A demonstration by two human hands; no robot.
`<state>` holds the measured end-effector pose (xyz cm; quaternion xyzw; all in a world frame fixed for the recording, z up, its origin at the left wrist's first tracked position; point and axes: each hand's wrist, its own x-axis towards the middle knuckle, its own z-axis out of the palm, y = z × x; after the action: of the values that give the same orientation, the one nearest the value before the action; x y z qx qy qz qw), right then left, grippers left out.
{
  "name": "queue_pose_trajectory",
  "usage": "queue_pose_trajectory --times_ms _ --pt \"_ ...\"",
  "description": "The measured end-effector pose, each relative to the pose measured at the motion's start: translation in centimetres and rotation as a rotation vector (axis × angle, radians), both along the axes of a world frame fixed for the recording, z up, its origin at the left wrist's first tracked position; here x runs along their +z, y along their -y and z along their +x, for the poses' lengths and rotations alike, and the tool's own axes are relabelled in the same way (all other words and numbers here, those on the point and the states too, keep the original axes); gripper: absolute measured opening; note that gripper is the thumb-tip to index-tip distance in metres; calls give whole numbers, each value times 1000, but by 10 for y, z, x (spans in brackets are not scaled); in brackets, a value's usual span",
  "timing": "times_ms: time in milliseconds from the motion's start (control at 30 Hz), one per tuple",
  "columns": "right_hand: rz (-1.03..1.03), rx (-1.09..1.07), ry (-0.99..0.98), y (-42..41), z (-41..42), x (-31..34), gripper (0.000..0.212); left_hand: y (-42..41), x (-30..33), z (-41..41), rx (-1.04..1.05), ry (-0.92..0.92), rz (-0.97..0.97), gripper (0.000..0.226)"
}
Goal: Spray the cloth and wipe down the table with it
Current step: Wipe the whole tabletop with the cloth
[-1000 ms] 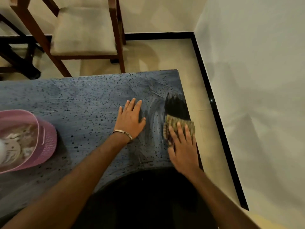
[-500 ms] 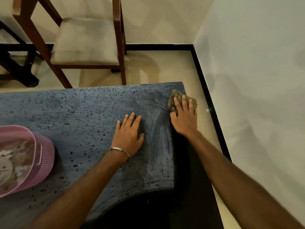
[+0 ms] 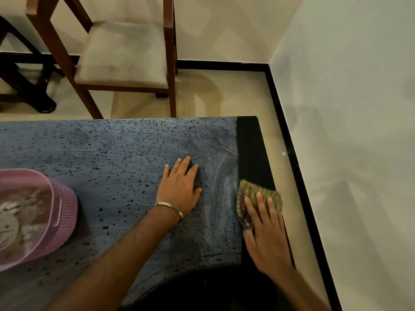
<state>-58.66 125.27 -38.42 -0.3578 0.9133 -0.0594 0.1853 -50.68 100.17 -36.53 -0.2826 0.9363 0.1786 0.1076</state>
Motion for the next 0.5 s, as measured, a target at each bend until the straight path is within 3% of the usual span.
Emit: queue_pose_trajectory --times_ms 167,367,500 --pt "58 -9 20 -19 12 2 74 0 -2 0 -14 1 -25 66" --pt "5 -80 -80 117 -131 -3 71 0 -3 1 -24 -10 -27 67" --pt "1 -101 -8 193 -208 -9 73 0 -4 3 -30 -3 -35 67"
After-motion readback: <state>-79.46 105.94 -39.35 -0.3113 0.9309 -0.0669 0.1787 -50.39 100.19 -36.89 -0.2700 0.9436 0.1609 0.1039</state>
